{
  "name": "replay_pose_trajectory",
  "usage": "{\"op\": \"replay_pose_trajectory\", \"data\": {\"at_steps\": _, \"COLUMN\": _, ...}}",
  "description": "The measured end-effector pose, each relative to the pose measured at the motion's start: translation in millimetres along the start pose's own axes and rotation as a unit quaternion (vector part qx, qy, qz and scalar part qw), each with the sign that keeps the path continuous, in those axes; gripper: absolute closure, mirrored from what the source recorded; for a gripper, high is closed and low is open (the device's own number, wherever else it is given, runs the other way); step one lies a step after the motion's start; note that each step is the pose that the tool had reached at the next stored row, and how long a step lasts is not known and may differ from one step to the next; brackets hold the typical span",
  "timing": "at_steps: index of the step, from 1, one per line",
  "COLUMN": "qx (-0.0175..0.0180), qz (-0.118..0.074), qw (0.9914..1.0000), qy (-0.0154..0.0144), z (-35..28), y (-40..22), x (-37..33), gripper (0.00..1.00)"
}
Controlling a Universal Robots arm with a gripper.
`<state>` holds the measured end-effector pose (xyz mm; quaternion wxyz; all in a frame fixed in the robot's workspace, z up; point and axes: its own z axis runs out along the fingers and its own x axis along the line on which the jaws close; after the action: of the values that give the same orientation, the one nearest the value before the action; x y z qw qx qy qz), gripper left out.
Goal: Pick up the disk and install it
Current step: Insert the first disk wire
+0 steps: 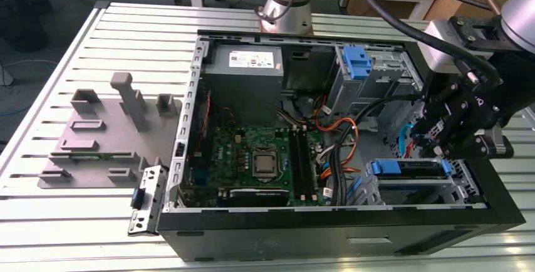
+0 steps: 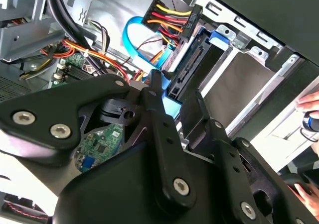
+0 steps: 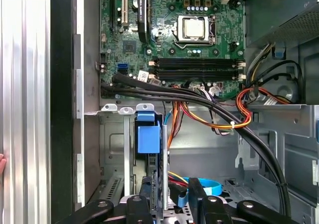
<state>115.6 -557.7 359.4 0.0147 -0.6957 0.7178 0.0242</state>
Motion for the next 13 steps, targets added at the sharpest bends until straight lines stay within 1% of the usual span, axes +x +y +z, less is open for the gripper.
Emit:
{"op": "replay_pose_trajectory", "data": {"at_steps": 3, "qx": 0.0, "qz": 0.0, "qw": 1.0, "qy": 0.0006, "z": 1.7, "y": -0.3, "x": 0.0, "gripper": 0.58}}
{"op": "replay_pose_trajectory", "data": {"at_steps": 10, "qx": 0.0001, "qz": 0.0, "qw": 1.0, "qy": 0.0016, "z": 2.3, "y": -0.4, "x": 0.1, "gripper": 0.58}}
{"op": "replay_pose_trajectory", "data": {"at_steps": 13, "qx": 0.0003, "qz": 0.006, "qw": 0.99998, "qy": 0.0015, "z": 2.5, "y": -1.5, "x": 0.5, "gripper": 0.58}}
